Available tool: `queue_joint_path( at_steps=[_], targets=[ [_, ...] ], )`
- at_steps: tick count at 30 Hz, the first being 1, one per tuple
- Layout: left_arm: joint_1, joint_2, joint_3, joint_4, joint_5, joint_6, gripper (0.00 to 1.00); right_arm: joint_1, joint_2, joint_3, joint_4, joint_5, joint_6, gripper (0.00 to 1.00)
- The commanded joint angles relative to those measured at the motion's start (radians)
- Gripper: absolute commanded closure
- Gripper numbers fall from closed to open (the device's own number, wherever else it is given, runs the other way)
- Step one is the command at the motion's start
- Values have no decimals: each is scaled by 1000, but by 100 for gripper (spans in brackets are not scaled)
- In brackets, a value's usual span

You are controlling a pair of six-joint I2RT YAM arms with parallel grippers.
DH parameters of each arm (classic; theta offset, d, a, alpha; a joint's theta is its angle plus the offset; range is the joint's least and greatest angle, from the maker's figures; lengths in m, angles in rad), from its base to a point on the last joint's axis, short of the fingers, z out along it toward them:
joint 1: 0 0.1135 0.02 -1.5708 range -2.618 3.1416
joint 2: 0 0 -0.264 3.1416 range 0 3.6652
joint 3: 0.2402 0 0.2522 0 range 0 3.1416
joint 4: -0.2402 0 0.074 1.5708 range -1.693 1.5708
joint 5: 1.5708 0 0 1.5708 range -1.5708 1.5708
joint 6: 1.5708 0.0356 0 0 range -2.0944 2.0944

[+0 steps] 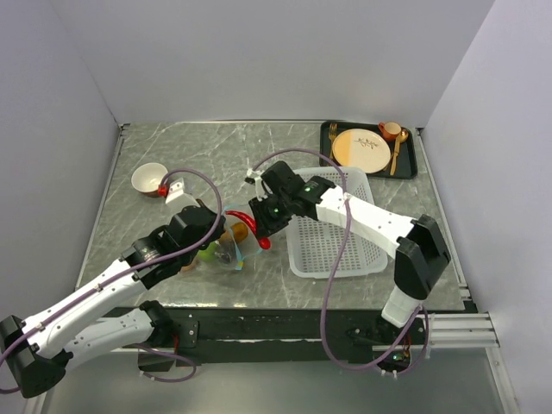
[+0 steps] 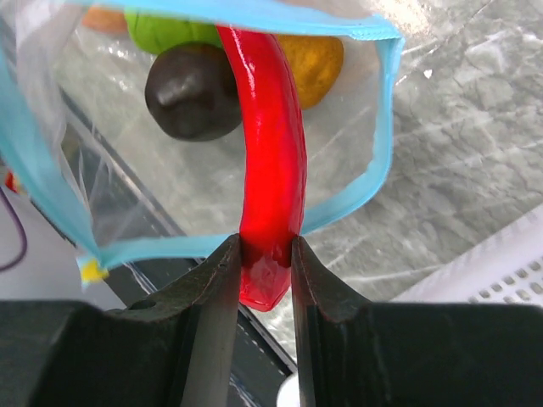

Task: Place the food in the zip-top bag and seal the zipper
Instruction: Place the fake vegetable in the zipper food storage bag.

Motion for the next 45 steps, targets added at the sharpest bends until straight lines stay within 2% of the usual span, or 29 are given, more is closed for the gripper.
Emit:
queue_joint_path(
  at_steps=[1, 12, 22, 29, 35, 45],
  targets=[
    [4, -2, 28, 23, 17, 48, 97, 3, 35, 90, 54, 13, 70, 82],
    [4, 12, 39, 20, 21, 54, 97, 2, 40, 121, 104, -12, 132, 80],
    [4, -8, 36, 34, 23, 40, 98, 9, 109, 187, 42, -62, 161, 78],
    [4, -70, 10, 32, -2, 17, 96, 34, 126, 213, -83, 33, 109, 77],
    [4, -84, -4, 46, 3, 11, 96, 34, 124, 217, -29, 31, 167, 75],
    [4, -73, -6, 44, 2, -4, 96, 44, 107, 221, 11, 160, 244, 73]
  ],
)
